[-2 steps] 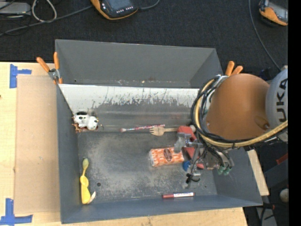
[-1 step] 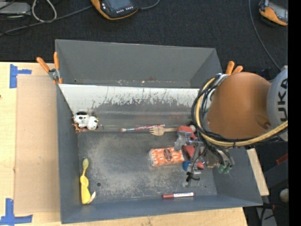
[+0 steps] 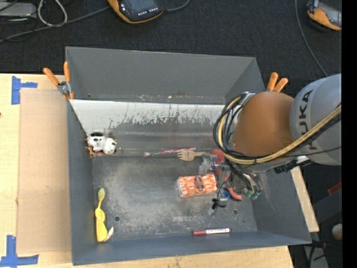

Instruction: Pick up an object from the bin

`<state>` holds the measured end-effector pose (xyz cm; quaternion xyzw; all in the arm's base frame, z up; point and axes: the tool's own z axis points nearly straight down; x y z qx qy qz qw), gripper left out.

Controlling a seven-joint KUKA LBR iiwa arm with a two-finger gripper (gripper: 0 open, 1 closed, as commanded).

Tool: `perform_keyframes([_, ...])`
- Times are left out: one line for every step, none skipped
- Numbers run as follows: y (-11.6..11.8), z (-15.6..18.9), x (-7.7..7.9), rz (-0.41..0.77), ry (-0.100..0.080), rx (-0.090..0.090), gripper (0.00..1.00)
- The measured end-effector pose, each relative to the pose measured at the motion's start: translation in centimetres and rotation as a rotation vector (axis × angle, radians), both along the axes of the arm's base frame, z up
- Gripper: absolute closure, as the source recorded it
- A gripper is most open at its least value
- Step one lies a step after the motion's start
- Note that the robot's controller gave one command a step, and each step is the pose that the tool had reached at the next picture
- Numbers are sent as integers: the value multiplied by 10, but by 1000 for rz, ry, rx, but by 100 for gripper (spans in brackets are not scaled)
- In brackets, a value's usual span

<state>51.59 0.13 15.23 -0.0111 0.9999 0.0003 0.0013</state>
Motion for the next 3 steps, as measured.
perform_keyframes([-11,-83,61,186,-9,0,0])
perform_keyframes([-12,-87,70,158,-4,1,0])
perform_keyframes([-11,-88,68,176,-5,2,0])
